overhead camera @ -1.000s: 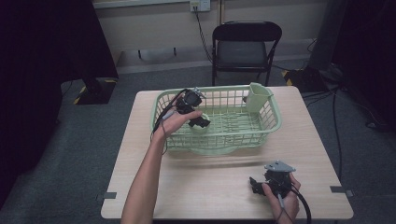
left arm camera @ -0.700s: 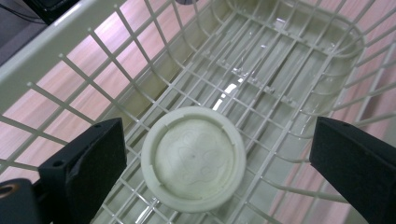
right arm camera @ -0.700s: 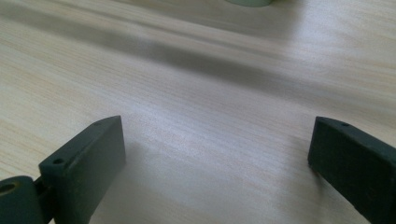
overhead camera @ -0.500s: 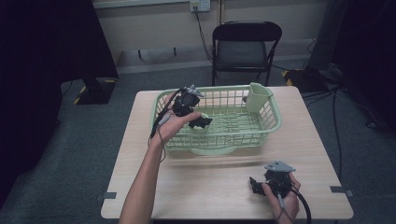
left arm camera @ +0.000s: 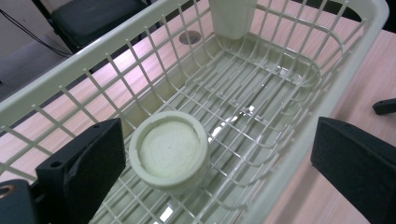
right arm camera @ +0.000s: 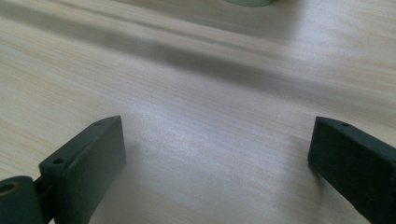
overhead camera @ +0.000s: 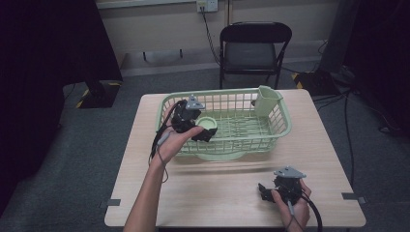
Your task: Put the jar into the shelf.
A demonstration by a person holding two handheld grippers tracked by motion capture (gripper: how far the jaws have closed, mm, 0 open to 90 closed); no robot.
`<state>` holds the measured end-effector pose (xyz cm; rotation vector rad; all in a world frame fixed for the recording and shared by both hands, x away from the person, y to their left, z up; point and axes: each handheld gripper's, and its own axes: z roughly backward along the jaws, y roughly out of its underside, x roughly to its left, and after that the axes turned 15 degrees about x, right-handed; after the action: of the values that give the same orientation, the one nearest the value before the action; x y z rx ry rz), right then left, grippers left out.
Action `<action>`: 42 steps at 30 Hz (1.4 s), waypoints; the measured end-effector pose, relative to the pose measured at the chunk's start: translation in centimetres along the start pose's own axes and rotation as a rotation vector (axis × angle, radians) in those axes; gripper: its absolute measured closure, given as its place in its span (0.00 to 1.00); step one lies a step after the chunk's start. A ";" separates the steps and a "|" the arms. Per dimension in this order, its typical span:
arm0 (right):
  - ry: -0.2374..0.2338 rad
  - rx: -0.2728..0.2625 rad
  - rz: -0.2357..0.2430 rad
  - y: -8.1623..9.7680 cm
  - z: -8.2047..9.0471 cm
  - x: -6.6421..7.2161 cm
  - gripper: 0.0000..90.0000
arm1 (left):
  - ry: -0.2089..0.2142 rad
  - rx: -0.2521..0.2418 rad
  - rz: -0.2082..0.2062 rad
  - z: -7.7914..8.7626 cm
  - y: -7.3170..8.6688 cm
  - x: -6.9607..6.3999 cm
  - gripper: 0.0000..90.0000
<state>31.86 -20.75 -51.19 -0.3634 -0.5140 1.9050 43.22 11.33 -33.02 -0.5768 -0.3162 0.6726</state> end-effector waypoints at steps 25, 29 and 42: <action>0.000 0.000 0.000 0.0 0.0 0.0 0.04 | -0.073 -0.099 0.063 1.0 6.9 -3.5 0.03; 0.000 0.000 0.000 0.0 0.0 0.0 0.04 | -0.081 -0.113 0.092 1.0 8.1 -4.1 0.03; 0.000 0.000 0.001 0.0 0.0 0.0 0.04 | -0.112 -0.171 0.237 1.1 13.0 -5.3 0.03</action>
<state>31.87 -20.75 -51.19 -0.3640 -0.5136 1.9054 32.31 16.53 -40.38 -0.7483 -0.4161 0.9144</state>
